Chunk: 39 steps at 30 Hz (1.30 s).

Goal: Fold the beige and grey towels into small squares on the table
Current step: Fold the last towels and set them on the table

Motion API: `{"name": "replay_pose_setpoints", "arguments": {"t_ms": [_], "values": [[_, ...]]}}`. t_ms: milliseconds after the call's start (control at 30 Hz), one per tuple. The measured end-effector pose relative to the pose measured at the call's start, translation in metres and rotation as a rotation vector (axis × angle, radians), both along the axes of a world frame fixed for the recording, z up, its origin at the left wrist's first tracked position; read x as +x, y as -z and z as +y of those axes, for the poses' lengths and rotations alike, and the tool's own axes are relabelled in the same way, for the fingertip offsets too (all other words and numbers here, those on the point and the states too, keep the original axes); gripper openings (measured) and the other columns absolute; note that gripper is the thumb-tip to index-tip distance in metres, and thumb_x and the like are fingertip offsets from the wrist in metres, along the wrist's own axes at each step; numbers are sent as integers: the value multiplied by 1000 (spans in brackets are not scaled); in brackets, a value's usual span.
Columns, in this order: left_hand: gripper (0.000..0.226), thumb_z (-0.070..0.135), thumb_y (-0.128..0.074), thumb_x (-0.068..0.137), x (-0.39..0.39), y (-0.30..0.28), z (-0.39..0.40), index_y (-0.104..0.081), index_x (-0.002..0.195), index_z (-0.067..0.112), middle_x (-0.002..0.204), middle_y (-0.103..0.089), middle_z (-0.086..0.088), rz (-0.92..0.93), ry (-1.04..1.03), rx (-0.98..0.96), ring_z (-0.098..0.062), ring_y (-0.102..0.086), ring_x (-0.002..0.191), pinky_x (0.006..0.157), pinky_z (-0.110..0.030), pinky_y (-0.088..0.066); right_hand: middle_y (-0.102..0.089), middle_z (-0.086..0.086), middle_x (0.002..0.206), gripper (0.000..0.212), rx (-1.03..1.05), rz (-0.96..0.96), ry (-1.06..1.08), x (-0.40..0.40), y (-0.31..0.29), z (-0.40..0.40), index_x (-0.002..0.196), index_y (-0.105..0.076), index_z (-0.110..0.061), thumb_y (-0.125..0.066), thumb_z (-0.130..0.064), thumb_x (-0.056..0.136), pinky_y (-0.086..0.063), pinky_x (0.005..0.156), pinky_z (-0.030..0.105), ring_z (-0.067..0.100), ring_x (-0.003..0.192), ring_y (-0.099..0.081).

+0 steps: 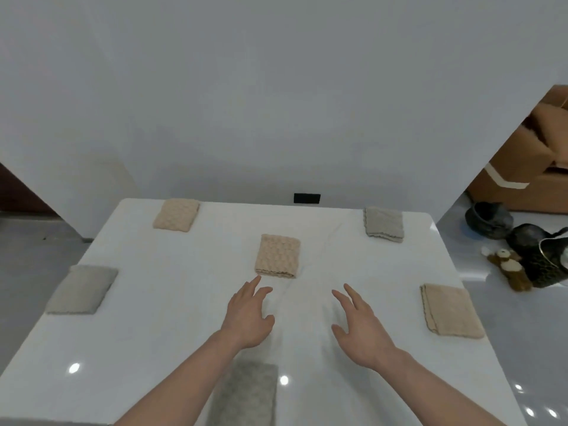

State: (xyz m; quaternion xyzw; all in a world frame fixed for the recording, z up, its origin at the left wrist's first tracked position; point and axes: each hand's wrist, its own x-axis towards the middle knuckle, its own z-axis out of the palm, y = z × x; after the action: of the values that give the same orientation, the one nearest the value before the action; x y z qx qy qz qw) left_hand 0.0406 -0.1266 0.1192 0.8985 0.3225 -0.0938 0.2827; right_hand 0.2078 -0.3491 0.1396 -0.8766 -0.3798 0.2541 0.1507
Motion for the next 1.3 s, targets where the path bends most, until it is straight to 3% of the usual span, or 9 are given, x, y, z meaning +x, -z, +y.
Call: {"name": "replay_pose_setpoints", "arguments": {"t_ms": [300, 567, 800, 1100, 1300], "values": [[71, 40, -54, 96, 25, 14, -1, -25, 161, 31, 172, -1, 4, 111, -128, -4, -22, -5, 159, 127, -38, -14, 2, -5, 169, 71, -52, 62, -162, 56, 23, 51, 161, -15, -29, -51, -36, 100, -28, 121, 40, 24, 154, -13], [71, 34, -46, 101, 83, 56, 45, -14, 164, 27, 172, 5, 0, 172, -123, -13, -26, -10, 157, 125, -43, -20, 5, -3, 170, 72, -141, 20, -196, 89, 58, 109, 162, -9, -28, -47, -39, 101, -29, 120, 41, 26, 154, -11], [63, 33, -40, 103, 110, 95, 75, -16, 161, 25, 172, 3, -3, 180, -110, 40, -28, -13, 156, 122, -49, -26, 9, -3, 169, 74, -166, 15, -235, 116, 95, 160, 162, -3, -27, -44, -43, 103, -26, 121, 43, 26, 155, -8], [65, 37, -28, 109, 135, 149, 102, 1, 165, 22, 171, 15, 4, 222, -53, 89, -24, 2, 159, 126, -53, -13, 11, 0, 169, 75, -164, 0, -305, 120, 149, 218, 162, -3, -24, -43, -44, 102, -27, 121, 44, 22, 155, -10], [64, 36, -23, 110, 141, 166, 112, 10, 163, 22, 168, 24, 6, 225, -53, 157, -22, 12, 158, 126, -51, 1, 20, 0, 168, 74, -193, -54, -357, 119, 171, 235, 162, 4, -20, -39, -41, 105, -13, 124, 49, 18, 157, 4]]}}
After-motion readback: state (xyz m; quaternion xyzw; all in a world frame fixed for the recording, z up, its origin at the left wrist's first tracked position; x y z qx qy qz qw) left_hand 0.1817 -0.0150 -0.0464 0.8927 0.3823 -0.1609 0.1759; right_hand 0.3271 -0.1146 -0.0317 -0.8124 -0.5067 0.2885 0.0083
